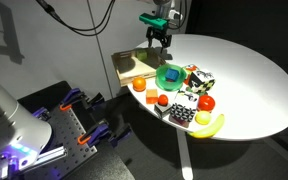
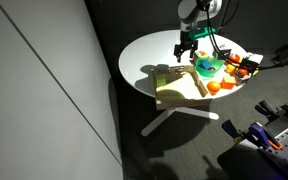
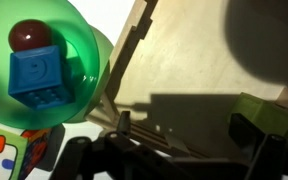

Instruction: Pick up the light green block from the orange block and put it in the wooden tray

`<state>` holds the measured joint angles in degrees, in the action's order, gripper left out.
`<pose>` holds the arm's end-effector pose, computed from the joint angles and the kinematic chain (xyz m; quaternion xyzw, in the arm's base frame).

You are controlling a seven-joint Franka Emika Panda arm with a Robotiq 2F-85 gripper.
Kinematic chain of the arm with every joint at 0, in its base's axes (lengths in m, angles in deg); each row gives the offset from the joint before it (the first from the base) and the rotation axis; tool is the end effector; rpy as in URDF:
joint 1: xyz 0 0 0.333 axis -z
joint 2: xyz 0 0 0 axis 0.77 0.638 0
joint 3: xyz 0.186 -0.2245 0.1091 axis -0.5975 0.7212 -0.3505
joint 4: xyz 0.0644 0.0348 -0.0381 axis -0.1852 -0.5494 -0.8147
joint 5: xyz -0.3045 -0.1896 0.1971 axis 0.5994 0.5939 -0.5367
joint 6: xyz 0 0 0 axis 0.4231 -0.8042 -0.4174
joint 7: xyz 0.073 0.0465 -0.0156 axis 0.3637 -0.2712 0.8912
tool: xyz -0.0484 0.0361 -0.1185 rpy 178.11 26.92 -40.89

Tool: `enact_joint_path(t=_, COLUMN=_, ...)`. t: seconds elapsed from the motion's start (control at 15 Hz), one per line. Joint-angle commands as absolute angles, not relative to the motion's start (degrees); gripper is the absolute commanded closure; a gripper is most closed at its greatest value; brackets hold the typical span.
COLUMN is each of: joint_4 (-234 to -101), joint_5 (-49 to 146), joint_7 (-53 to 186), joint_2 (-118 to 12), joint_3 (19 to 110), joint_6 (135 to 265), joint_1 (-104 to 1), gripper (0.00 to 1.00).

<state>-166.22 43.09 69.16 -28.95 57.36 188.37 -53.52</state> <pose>0.6828 0.0742 0.1670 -0.9965 -0.0245 0.0752 0.0282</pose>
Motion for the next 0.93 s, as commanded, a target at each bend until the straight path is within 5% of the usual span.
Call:
enact_joint_path(t=0.0, joint_4=-172.31, joint_5=40.24, joint_7=73.85, joint_2=-35.65, joint_3=56.03, joint_6=186.83, joint_1=-50.47, gripper=0.00)
enact_joint_path(t=0.87, joint_4=-186.97, joint_5=37.74, joint_7=76.86, joint_2=-49.53, joint_3=58.62, joint_6=182.39, joint_1=-47.27, gripper=0.00)
